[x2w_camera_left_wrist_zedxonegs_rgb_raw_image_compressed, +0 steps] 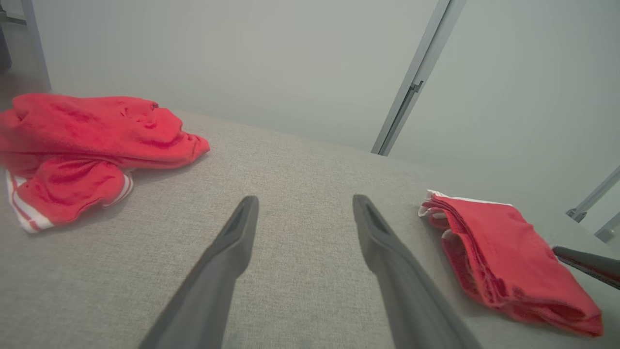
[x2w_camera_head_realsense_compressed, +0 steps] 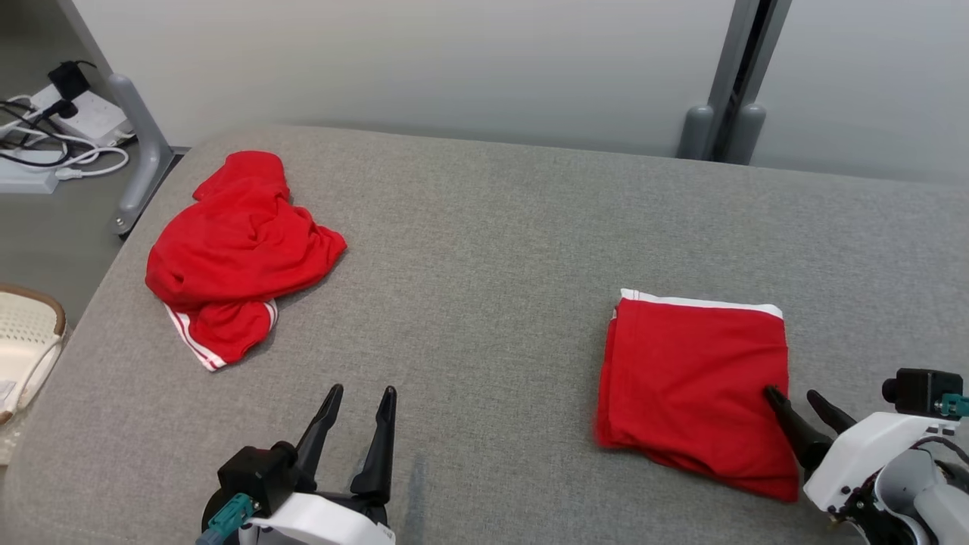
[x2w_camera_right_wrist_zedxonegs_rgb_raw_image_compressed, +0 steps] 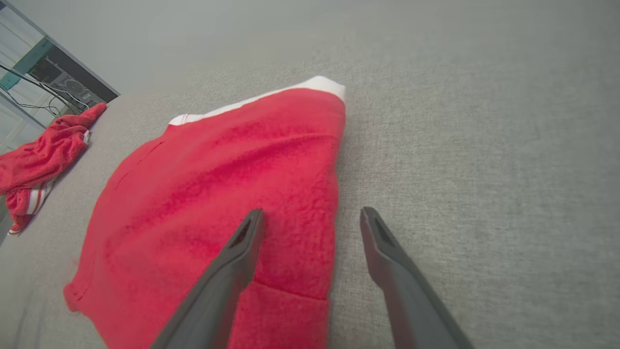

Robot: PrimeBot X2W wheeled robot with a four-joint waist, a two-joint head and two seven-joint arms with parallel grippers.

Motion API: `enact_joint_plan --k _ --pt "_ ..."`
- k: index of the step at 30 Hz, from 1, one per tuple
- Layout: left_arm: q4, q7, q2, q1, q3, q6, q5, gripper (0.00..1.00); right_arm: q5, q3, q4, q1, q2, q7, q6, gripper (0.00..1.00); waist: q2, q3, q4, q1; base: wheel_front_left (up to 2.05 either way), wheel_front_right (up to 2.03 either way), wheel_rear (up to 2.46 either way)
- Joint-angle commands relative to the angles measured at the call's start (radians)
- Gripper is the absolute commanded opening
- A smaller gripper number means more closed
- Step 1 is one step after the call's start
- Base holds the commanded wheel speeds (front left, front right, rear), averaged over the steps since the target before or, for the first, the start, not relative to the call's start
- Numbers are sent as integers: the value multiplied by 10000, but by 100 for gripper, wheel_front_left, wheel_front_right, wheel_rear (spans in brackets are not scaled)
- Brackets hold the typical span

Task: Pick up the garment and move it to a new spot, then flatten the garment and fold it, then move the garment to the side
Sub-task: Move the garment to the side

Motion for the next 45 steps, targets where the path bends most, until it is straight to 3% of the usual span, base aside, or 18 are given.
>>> enact_joint_plan --k 1,6,17,18,19,20,31,40,45 --pt "-2 -50 47 -167 -13 26 -18 100 254 173 92 -183 -218 161 1 100 0 170 172 0 0 0 0" --pt "-34 -50 47 -308 -98 40 -15 100 973 1033 361 -575 -759 614 1 100 0 425 455 0 0 0 0" --pt "1 -50 47 -409 -185 58 57 100 2564 2411 160 -1049 -1008 954 1 99 0 574 687 0 0 0 0" --pt "-9 -50 46 -431 -195 70 42 100 2593 2557 153 -1114 -1048 915 1 47 0 590 694 0 0 0 0" --pt "-19 -50 46 -453 -201 84 23 100 2608 2668 165 -1179 -1087 862 1 5 0 607 700 0 0 0 0" --pt "-26 -50 47 -473 -205 94 9 100 2632 2794 174 -1253 -1123 767 1 0 0 621 703 0 0 0 0" --pt "-109 -50 44 -575 -379 44 440 100 1996 4406 474 -2176 -1718 -597 1 0 0 568 186 0 0 0 0" --pt "-300 -50 48 -1339 -1115 -152 1103 100 716 6655 675 -4028 -2877 -1340 -1 0 0 1563 -1178 0 0 0 0" --pt "-402 -47 48 -1823 -1153 -181 1344 100 422 7381 949 -4998 -3334 -1556 -1 0 0 2291 -1783 0 0 0 0"
